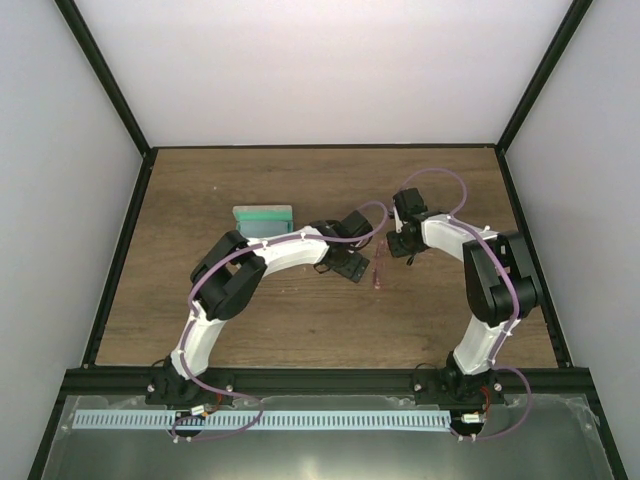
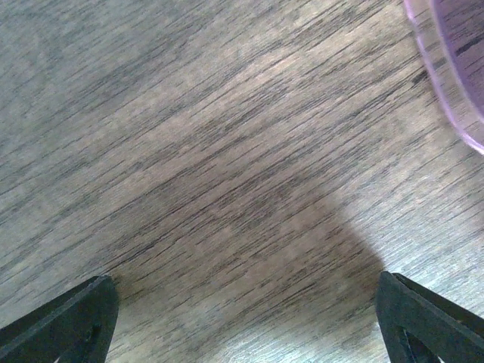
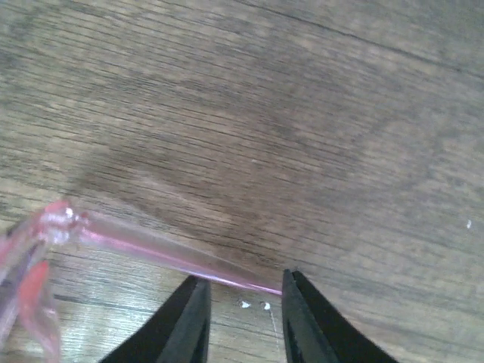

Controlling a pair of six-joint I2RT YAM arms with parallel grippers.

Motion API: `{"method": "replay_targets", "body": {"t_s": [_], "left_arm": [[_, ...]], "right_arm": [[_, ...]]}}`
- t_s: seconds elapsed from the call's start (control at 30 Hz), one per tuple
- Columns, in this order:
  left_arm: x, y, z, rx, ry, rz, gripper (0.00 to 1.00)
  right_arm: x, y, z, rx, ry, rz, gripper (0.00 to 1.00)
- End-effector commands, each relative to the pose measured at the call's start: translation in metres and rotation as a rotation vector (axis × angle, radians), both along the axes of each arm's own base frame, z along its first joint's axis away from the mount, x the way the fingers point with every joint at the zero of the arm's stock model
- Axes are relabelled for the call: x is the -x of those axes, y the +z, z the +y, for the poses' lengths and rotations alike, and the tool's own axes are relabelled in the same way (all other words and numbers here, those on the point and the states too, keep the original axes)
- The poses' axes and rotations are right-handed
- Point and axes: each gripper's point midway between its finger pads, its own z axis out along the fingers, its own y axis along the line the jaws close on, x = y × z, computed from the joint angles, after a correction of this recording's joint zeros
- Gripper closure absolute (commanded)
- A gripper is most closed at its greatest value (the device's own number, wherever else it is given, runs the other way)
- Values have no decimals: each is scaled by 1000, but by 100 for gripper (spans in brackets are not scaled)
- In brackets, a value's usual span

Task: Organize the sunglasses
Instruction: Fold the sunglasses at the center of the board.

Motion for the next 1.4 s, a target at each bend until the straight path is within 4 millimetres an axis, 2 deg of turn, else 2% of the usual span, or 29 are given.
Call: {"method": "replay_targets", "body": {"t_s": [0.0, 0.2, 0.43, 0.67, 0.77, 0.83, 0.87, 0.9, 1.0, 1.07, 1.17, 1.37], "left_arm": [[6, 4, 0, 22, -7, 32, 5], [10, 1, -9, 52, -15, 56, 5], [12, -18, -19, 33, -29, 74, 5], [12, -17, -29, 55, -35, 77, 5], [12, -16, -31, 63, -35, 81, 5], [14, -19, -29, 53, -35, 85, 5], [13, -19, -27, 47, -32, 83, 5], [14, -20, -25, 40, -31, 83, 5], [16, -22, -20, 33, -27, 82, 5], [18, -23, -19, 31, -27, 85, 5], [18, -23, -17, 23, -29, 85, 5], [16, -19, -13, 5, -40, 69, 5]], "right_arm": [[-10, 1, 3, -21, -8, -15, 77], [-3, 4, 5, -47, -33, 0, 86], [6, 13, 13, -71, -36, -2, 99], [16, 25, 40, -184, -80, 32, 99], [24, 24, 55, -233, -90, 65, 99], [27, 24, 55, -211, -98, 64, 99], [25, 27, 50, -192, -109, 45, 98], [21, 31, 44, -159, -107, 12, 93], [9, 46, 33, -76, -46, -76, 74], [1, 47, 27, -28, -16, -95, 60], [-7, 40, 16, 15, -6, -75, 52], [-20, 20, 15, 8, 54, -55, 50]]}}
